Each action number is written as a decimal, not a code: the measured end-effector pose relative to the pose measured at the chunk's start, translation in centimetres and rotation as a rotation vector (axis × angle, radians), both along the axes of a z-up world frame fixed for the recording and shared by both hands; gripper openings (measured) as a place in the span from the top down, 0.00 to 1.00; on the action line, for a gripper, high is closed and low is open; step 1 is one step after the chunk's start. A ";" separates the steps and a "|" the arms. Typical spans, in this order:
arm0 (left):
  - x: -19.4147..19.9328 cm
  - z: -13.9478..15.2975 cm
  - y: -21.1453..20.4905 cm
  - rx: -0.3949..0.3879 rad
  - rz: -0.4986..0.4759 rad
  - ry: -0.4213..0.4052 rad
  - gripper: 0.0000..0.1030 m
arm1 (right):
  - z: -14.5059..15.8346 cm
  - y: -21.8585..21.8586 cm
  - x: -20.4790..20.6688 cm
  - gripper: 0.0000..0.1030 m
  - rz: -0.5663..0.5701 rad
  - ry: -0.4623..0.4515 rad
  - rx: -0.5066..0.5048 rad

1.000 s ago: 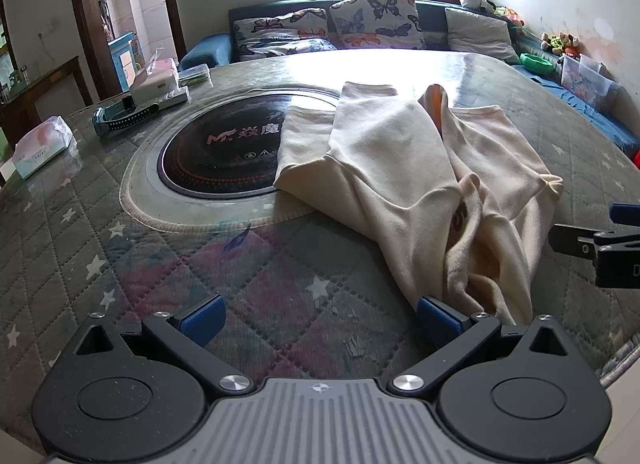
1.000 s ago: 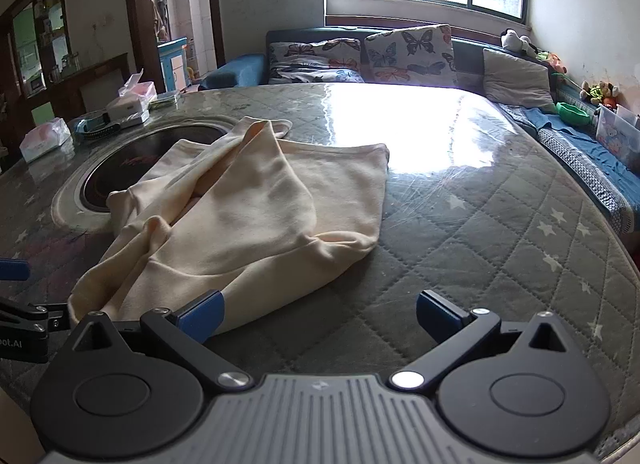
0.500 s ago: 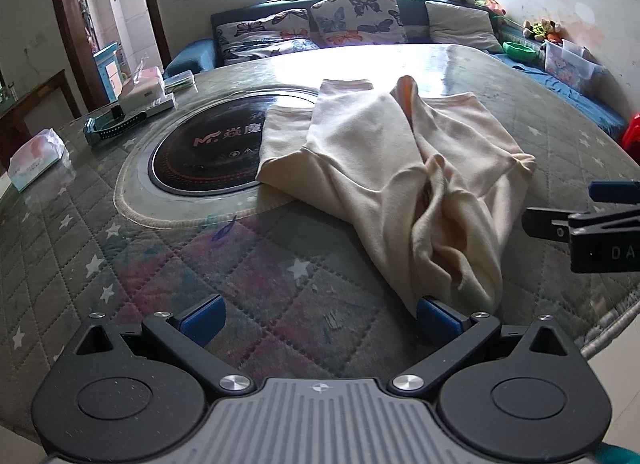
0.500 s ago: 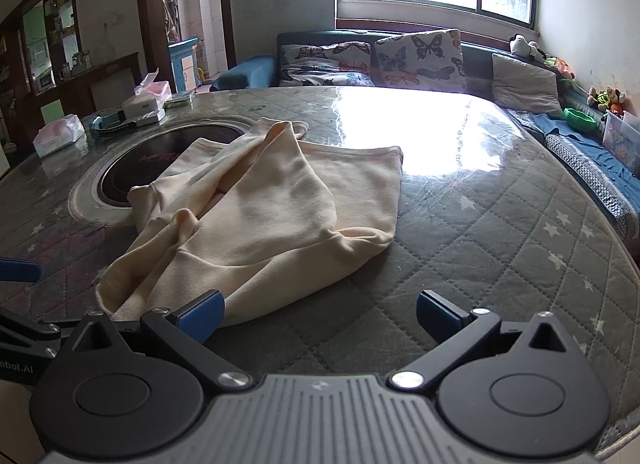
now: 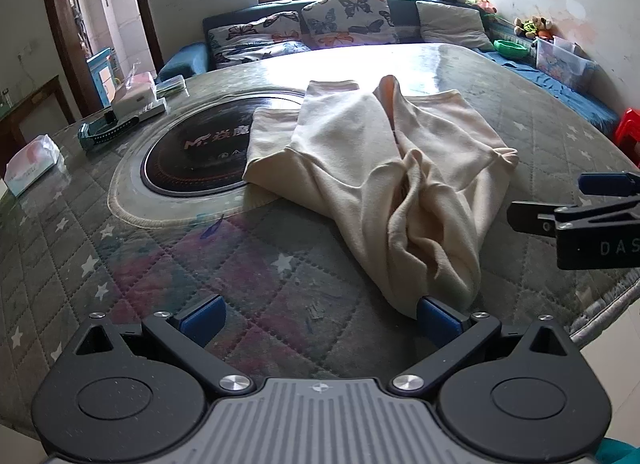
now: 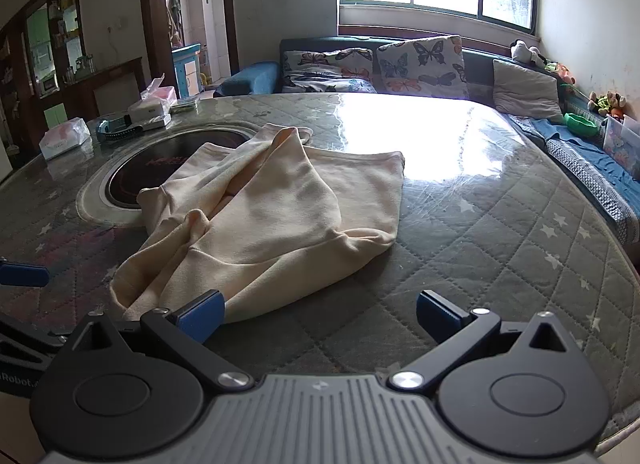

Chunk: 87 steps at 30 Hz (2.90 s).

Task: Fold clothes

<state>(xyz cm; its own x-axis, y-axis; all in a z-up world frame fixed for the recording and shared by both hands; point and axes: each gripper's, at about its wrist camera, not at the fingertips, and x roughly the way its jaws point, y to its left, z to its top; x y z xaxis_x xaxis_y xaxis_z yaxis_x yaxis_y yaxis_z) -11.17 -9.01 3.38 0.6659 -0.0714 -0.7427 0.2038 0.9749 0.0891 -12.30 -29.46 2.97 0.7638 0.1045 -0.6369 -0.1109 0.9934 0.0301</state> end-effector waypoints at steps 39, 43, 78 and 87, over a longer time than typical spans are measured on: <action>4.8 2.8 0.5 -0.026 -0.023 -0.115 0.01 | 1.6 0.2 6.0 0.21 0.068 -0.001 0.055; 6.1 3.1 0.6 -0.026 -0.027 -0.130 0.01 | 2.2 0.4 8.5 0.29 0.089 -0.016 0.051; 20.5 3.4 -2.8 -0.064 -0.053 -0.085 0.12 | 0.9 -0.2 17.3 0.95 0.121 -0.040 0.107; 23.6 1.6 -7.4 -0.040 -0.114 -0.051 0.17 | 0.0 -3.7 15.1 0.95 0.021 -0.028 0.186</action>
<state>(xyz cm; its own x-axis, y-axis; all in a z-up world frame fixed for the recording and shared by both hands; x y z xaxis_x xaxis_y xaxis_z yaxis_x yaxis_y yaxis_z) 12.46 -16.39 4.95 0.6885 -0.1773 -0.7032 0.3098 0.9487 0.0641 2.83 -33.11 2.96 0.7771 0.2349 -0.5839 -0.1353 0.9684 0.2095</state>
